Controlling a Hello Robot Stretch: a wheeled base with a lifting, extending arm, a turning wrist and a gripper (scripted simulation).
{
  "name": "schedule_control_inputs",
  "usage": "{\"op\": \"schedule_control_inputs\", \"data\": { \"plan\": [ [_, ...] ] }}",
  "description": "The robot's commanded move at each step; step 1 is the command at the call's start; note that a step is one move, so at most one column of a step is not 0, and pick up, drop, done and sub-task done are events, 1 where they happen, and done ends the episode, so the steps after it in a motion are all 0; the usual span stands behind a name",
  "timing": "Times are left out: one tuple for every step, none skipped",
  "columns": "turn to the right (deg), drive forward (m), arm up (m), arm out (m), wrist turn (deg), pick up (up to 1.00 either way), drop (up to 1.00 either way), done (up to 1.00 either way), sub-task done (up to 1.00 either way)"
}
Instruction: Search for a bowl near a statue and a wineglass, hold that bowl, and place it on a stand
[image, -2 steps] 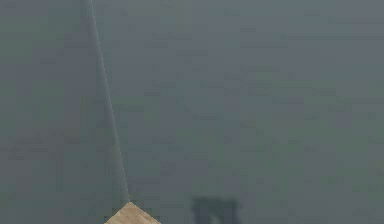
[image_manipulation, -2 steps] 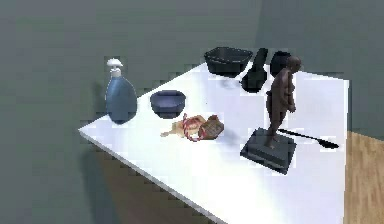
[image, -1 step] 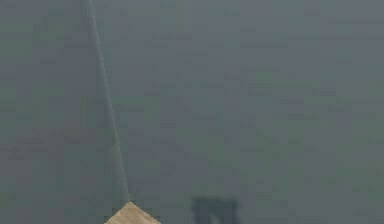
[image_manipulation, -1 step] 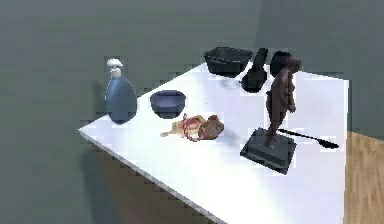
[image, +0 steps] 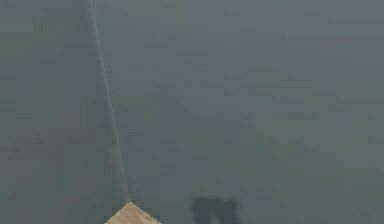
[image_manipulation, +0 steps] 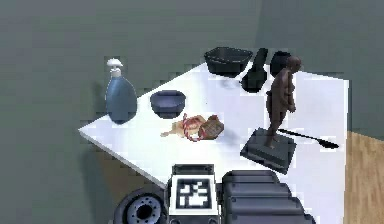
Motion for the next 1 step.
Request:
{"op": "schedule_control_inputs", "data": {
  "plan": [
    [0.0, 0.0, 0.0, 0.42, 0.0, 0.0, 0.0, 0.0, 0.0]
  ]
}}
